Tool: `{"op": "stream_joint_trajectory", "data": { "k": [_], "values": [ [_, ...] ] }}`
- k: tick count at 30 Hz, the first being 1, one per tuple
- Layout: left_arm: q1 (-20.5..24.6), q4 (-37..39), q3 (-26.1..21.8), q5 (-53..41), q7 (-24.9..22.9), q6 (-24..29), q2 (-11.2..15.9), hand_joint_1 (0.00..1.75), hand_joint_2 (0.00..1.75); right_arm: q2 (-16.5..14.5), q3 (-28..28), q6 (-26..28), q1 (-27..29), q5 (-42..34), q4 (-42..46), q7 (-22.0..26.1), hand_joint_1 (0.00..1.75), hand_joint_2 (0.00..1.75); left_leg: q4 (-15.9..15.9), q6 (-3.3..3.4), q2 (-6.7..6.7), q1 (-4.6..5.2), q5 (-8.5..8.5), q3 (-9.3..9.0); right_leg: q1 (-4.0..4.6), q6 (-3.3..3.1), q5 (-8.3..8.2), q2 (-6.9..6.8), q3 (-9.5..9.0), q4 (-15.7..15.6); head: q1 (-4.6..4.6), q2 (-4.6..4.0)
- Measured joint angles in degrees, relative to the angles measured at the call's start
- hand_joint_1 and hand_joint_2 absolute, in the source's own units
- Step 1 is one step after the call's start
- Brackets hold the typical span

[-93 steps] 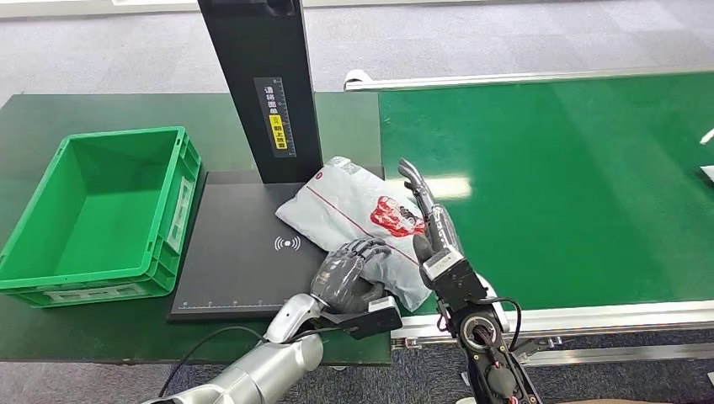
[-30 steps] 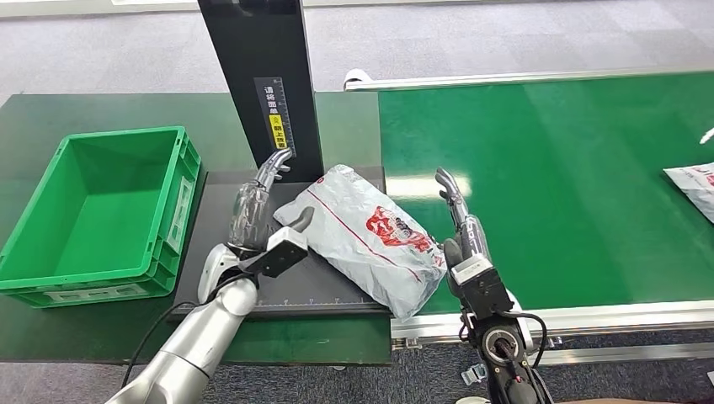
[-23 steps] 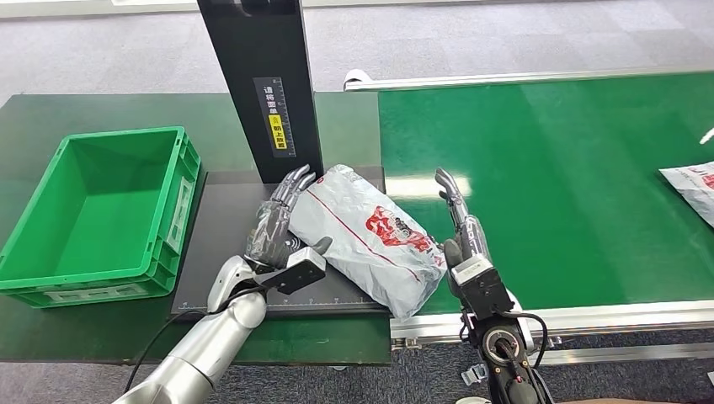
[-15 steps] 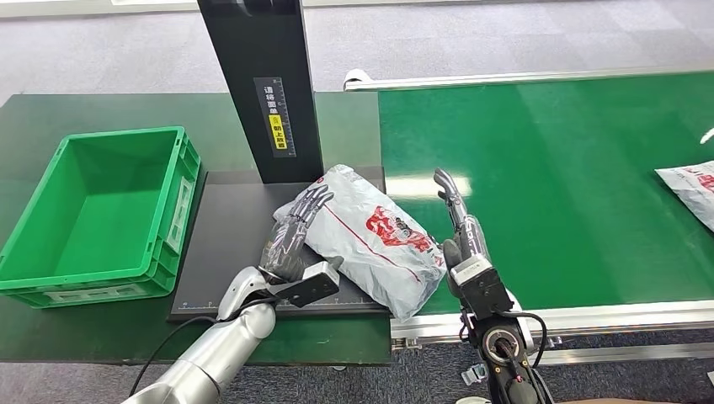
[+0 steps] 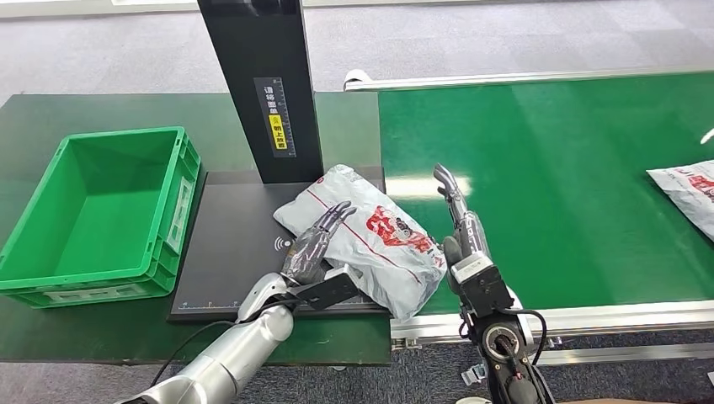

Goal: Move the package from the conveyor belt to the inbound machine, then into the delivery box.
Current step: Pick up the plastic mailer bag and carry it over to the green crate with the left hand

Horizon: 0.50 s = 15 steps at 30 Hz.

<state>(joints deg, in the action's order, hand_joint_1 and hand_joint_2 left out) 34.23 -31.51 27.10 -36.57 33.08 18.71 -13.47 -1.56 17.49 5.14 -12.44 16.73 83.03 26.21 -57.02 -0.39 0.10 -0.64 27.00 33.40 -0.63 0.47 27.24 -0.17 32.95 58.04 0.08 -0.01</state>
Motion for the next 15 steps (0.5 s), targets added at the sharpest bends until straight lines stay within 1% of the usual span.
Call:
{"op": "stream_joint_trajectory", "data": {
  "k": [8,13,15],
  "values": [
    [0.5,4.0,0.2,2.1,-0.7,-0.1,-2.6,0.0,1.75,-0.5,0.0,0.0,-0.2,-0.2,0.0,0.0,0.0,0.0,0.0,0.0,0.0,0.0,0.0,0.01,0.0,0.0,0.0,0.0,0.0,0.0,0.0,0.0],
    [0.8,5.5,0.2,2.4,-1.1,-0.1,-3.4,0.0,1.75,-0.8,0.0,0.1,-0.3,-0.2,0.0,0.0,0.0,0.0,0.0,0.0,0.0,0.0,0.0,0.01,0.0,0.0,0.0,0.0,0.0,0.0,0.01,-0.01],
    [0.8,5.9,0.2,2.4,-1.2,-0.1,-3.6,0.0,1.75,-0.9,0.0,0.1,-0.4,-0.2,0.0,0.0,0.0,0.87,0.0,0.0,0.0,0.0,0.0,0.01,0.0,0.0,0.0,0.0,0.0,0.0,0.0,-0.01]
  ]
}}
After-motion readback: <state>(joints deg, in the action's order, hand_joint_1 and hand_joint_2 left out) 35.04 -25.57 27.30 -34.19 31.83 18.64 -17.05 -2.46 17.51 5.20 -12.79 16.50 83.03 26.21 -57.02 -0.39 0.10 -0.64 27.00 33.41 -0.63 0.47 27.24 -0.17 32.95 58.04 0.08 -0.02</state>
